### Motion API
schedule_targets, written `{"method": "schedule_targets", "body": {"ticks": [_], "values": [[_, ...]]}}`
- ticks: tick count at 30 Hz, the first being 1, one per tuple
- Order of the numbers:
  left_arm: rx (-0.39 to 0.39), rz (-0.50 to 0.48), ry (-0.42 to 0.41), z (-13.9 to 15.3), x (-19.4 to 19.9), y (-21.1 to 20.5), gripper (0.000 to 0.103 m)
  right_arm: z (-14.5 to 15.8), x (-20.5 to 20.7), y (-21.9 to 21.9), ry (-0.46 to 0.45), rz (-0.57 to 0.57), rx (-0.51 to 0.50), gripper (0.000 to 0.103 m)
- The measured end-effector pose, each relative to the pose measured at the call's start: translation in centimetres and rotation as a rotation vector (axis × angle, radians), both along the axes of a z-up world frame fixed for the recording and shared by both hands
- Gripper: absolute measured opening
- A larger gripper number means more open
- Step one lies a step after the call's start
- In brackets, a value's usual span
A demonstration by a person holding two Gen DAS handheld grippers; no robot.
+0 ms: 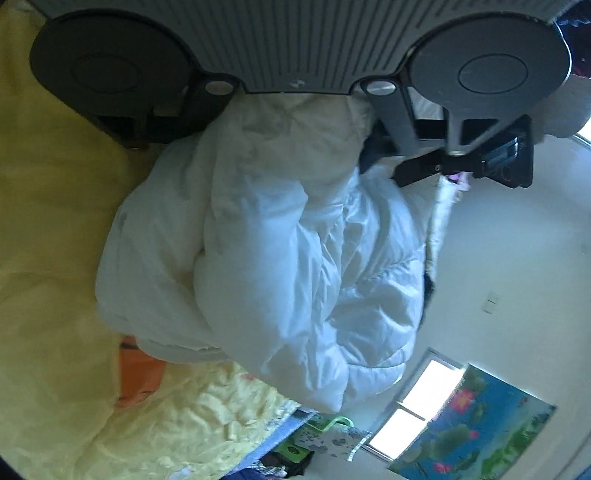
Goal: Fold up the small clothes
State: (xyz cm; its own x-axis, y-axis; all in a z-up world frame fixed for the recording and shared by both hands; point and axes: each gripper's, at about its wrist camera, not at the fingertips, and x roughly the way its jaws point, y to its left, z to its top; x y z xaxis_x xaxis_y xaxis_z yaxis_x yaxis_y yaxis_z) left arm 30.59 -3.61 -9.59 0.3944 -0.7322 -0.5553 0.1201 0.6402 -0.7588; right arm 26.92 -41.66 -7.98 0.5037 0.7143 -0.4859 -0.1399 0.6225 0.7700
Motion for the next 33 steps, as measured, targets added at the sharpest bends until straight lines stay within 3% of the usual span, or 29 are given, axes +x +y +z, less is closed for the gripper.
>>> {"method": "schedule_targets", "body": {"ticks": [6, 9, 11, 13, 15, 18, 21, 24, 25, 27, 30, 31, 33], "values": [[0.067, 0.084, -0.063, 2.9, -0.5, 5.9, 0.057, 0.3, 2.8, 5.8, -0.031, 0.087, 0.060, 0.053], [0.084, 0.165, -0.062, 2.8, -0.4, 9.9, 0.059, 0.2, 5.9, 10.2, -0.052, 0.155, 0.077, 0.053], [0.120, 0.191, -0.062, 1.5, -0.1, 11.6, 0.066, -0.9, 7.4, 12.7, -0.022, 0.178, 0.081, 0.053], [0.088, 0.215, -0.040, -0.6, 0.2, 13.0, 0.082, -2.3, 8.6, 13.5, 0.010, 0.169, 0.092, 0.061], [0.042, 0.225, -0.033, -2.0, 0.0, 13.8, 0.089, -2.8, 9.1, 13.3, 0.002, 0.160, 0.119, 0.062], [0.044, 0.229, -0.049, -1.4, -0.5, 13.8, 0.089, -2.3, 9.3, 12.5, 0.038, 0.145, 0.122, 0.074], [0.020, 0.252, -0.094, 1.6, -1.7, 14.4, 0.087, -0.6, 8.6, 10.8, 0.083, 0.069, 0.081, 0.091], [0.022, 0.318, -0.240, 6.2, -5.2, 15.9, 0.088, 2.9, 6.7, 7.2, -0.010, -0.084, 0.094, 0.091], [0.060, 0.347, -0.298, 7.8, -6.4, 15.9, 0.088, 4.5, 6.1, 6.6, -0.067, -0.131, 0.073, 0.088], [0.208, 0.375, -0.429, 10.9, -8.4, 14.0, 0.088, 8.5, 5.3, 7.0, -0.248, -0.128, 0.024, 0.088], [0.405, 0.323, -0.618, 12.6, -10.5, 8.5, 0.088, 13.1, 6.8, 11.5, -0.366, 0.024, 0.012, 0.090], [0.455, 0.285, -0.649, 12.2, -10.7, 6.7, 0.088, 14.0, 7.7, 13.5, -0.380, 0.085, 0.009, 0.093], [0.526, 0.228, -0.622, 10.3, -10.1, 4.0, 0.088, 14.7, 9.9, 18.0, -0.393, 0.212, -0.006, 0.100]]}}
